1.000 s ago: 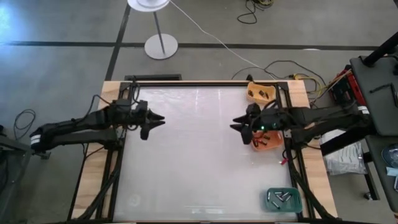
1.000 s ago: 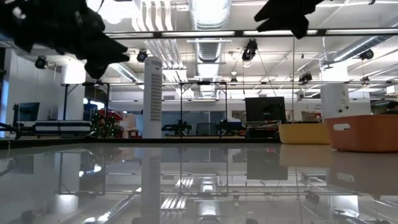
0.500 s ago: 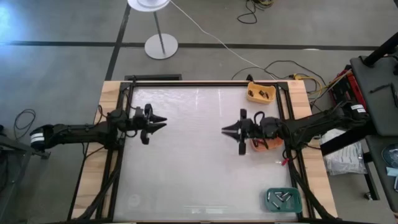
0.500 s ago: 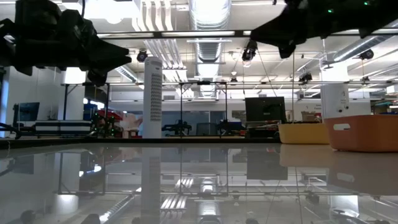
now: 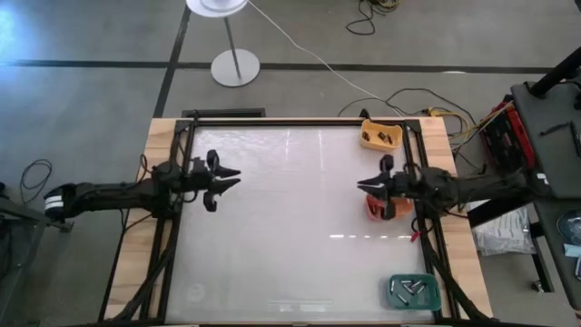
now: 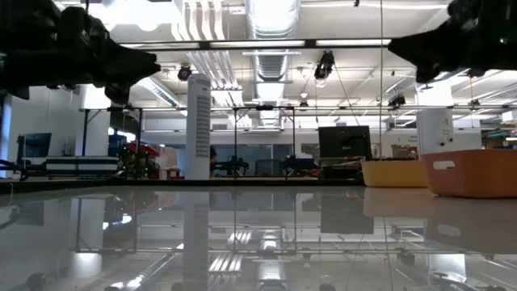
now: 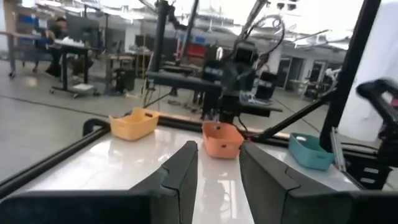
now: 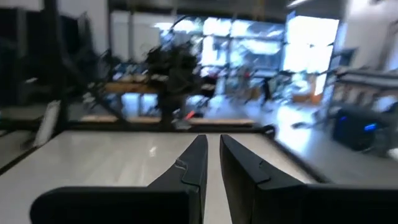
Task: Sort batteries
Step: Return to Home Position
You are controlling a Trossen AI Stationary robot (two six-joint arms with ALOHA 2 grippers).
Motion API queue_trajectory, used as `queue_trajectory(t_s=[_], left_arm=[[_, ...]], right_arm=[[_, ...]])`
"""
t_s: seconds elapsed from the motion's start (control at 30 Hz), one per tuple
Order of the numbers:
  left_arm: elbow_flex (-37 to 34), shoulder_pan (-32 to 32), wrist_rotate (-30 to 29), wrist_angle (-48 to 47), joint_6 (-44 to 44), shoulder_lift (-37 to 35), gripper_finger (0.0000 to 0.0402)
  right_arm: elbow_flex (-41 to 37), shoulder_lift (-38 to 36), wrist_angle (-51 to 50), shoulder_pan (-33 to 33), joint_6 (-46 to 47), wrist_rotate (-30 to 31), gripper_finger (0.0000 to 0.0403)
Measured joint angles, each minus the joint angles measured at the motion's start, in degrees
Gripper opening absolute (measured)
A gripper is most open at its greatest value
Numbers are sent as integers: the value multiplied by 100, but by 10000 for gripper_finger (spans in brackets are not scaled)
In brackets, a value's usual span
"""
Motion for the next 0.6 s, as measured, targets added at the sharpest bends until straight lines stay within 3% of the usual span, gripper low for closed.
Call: queue_trajectory(t_s=[0.23,0.37,0.6], left_arm=[[-180,-277,-728,48,78,-752,100],[-196,-404,-736,-119,138,-1239,100],[-226,-898,-788,-470,-24,-1920,100]], right_arm=[[-963,-1847,-117,0,-165,609,33],[-965,-2765,-1122,0,-71,580,33],[-968,-2700,-1622,24,267,-14,33]])
